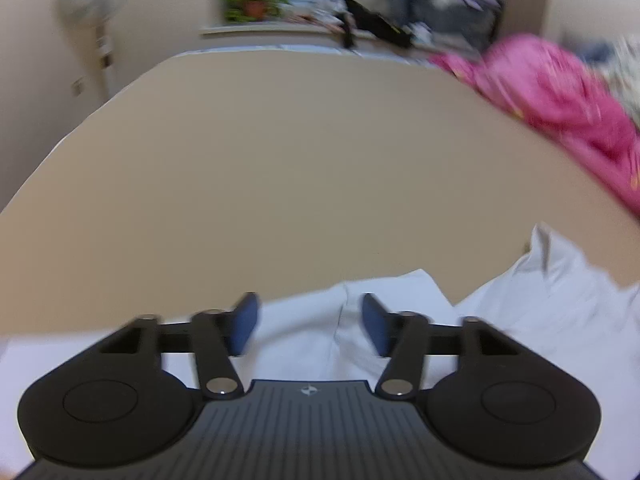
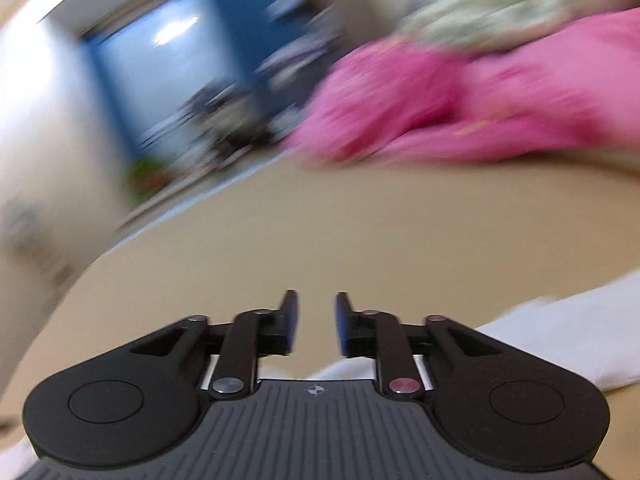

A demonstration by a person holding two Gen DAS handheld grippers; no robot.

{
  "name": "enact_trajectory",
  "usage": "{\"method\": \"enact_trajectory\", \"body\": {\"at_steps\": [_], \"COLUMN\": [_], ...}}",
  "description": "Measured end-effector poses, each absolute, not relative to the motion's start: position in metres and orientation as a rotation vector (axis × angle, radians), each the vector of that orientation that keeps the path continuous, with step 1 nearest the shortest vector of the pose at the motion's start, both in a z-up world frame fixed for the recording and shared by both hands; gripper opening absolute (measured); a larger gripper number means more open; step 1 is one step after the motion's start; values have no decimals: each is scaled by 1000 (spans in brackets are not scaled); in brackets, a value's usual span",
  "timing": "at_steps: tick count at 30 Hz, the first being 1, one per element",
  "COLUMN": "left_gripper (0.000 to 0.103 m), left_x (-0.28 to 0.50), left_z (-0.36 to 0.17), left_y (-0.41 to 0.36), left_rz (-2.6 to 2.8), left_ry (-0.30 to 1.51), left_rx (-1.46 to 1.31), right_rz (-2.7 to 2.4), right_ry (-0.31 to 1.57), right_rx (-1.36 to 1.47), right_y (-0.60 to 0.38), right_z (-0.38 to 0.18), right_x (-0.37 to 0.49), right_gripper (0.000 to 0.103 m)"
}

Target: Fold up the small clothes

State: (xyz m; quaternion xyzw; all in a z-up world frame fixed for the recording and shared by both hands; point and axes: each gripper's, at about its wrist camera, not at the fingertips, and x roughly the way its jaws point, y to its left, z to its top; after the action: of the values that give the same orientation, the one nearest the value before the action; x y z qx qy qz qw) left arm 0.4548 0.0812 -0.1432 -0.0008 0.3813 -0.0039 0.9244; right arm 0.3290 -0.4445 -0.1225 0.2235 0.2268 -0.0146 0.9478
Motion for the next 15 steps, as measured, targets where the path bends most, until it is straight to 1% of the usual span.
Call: {"method": "enact_trajectory", "body": {"at_steps": [1,2,3,4,5,6,7,8,9,10,11,12,14,15], "left_gripper": [75,75,75,75,75,67,52,43,16,9,6,0,0,0], "left_x": [465,475,484,493,497,500,502,503,503,503,503,504,502,506], "left_z": [-149,-160,-167,-174,-178,-185,-190,-193,-192,-191,-188,-184,-174,-170], "left_y": [78,77,77,81,84,85,86,89,91,93,95,100,119,132], "left_rz": [-17,-16,-13,-30,-64,-112,-155,-192,-229,-251,-251,-244,-147,-73], "left_ry": [790,809,830,842,859,889,915,916,905,893,871,844,757,724], "left_rx": [51,113,161,173,167,158,161,159,146,137,150,153,95,39], "right_rz": [38,83,124,150,160,156,158,168,179,192,206,214,225,223], "right_ry": [490,512,535,558,579,597,631,670,716,762,796,812,784,767], "right_rx": [433,401,363,338,307,281,265,266,266,252,217,160,37,2], "right_y": [-426,-410,-394,-383,-371,-366,-356,-352,-345,-339,-332,-322,-303,-296], "right_z": [-124,-125,-128,-130,-135,-137,-144,-151,-157,-165,-170,-175,-174,-171], "right_x": [342,352,365,378,393,406,421,435,447,459,470,476,478,481], "right_gripper": [33,37,51,59,59,59,60,60,60,60,59,58,26,14]}}
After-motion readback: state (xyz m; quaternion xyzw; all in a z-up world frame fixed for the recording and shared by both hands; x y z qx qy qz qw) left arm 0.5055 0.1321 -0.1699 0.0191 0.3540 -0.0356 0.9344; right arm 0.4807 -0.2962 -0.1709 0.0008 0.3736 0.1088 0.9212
